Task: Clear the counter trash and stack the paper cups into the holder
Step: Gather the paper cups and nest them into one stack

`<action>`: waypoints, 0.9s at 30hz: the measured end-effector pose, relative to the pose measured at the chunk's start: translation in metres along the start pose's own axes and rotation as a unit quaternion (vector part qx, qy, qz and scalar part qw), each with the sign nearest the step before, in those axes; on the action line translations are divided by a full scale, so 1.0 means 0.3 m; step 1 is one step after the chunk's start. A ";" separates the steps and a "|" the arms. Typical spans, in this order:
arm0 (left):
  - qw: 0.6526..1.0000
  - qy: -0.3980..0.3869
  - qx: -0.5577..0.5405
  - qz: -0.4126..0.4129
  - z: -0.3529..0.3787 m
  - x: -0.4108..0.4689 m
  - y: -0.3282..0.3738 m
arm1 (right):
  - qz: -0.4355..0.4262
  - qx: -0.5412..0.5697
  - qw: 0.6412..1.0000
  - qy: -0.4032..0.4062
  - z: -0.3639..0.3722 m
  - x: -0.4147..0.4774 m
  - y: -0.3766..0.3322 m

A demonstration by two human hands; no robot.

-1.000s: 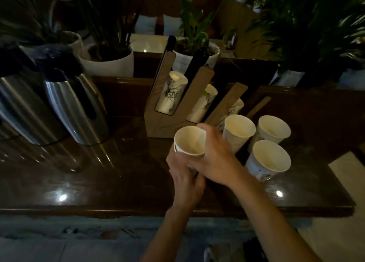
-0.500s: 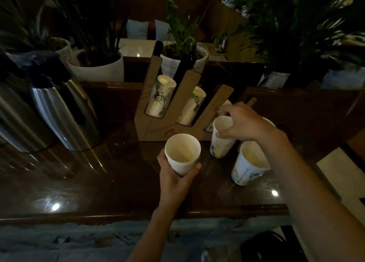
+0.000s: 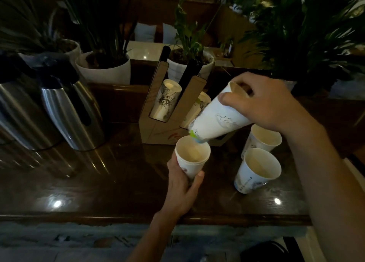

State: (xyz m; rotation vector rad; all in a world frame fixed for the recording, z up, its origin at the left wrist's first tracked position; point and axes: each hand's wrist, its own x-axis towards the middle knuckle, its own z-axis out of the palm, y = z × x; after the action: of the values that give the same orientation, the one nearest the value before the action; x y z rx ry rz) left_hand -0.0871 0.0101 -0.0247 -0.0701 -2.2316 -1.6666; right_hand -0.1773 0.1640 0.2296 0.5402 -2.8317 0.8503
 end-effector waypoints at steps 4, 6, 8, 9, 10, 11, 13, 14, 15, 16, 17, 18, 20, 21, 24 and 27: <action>0.998 0.045 0.038 0.003 -0.002 -0.003 -0.020 | 0.022 -0.058 0.992 -0.112 0.076 0.012 -0.065; 0.996 0.060 0.059 -0.009 -0.005 -0.007 -0.021 | 0.032 -0.110 0.985 -0.130 0.148 0.022 -0.089; 0.995 0.069 0.073 -0.016 -0.006 -0.011 -0.021 | 0.033 -0.157 0.975 -0.154 0.226 0.027 -0.110; 0.994 0.076 0.077 -0.015 -0.005 -0.011 -0.021 | 0.023 -0.176 0.970 -0.164 0.261 0.028 -0.121; 0.994 0.081 0.075 -0.013 -0.006 -0.008 -0.021 | 0.013 -0.189 0.967 -0.169 0.291 0.029 -0.129; 0.995 0.083 0.060 -0.015 -0.007 -0.004 -0.020 | 0.005 -0.197 0.965 -0.172 0.317 0.027 -0.135; 0.997 0.074 0.008 -0.031 -0.012 0.003 -0.019 | -0.004 -0.229 0.955 -0.188 0.365 0.014 -0.136; 0.997 0.067 -0.008 -0.038 -0.014 0.005 -0.018 | -0.009 -0.257 0.946 -0.198 0.392 0.001 -0.131; 0.997 0.062 -0.012 -0.043 -0.015 0.006 -0.018 | -0.012 -0.283 0.937 -0.205 0.420 -0.013 -0.124; 0.997 0.059 -0.014 -0.046 -0.014 0.005 -0.018 | -0.010 -0.301 0.932 -0.203 0.442 -0.027 -0.118; 0.997 0.056 -0.017 -0.049 -0.013 0.005 -0.017 | -0.004 -0.305 0.932 -0.196 0.456 -0.039 -0.113; 0.997 0.053 -0.023 -0.052 -0.013 0.004 -0.017 | 0.008 -0.298 0.936 -0.190 0.458 -0.045 -0.106; 0.997 0.047 -0.027 -0.058 -0.014 0.003 -0.019 | 0.001 -0.265 0.941 -0.212 0.429 -0.045 -0.071; 0.997 0.044 -0.024 -0.059 -0.015 0.002 -0.021 | 0.001 -0.225 0.945 -0.236 0.398 -0.046 -0.043; 0.998 0.040 -0.005 -0.049 -0.022 0.007 -0.023 | 0.044 -0.051 0.973 -0.222 0.241 -0.076 0.076; 0.999 0.033 -0.002 -0.042 -0.019 0.014 -0.019 | 0.053 -0.117 0.971 -0.203 0.102 -0.136 0.209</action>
State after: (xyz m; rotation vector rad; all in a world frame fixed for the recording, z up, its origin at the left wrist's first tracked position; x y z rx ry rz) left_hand -0.0908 0.0023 -0.0272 0.0784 -2.2103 -1.6923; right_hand -0.1638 0.2080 0.1630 0.5911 -3.2985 0.4457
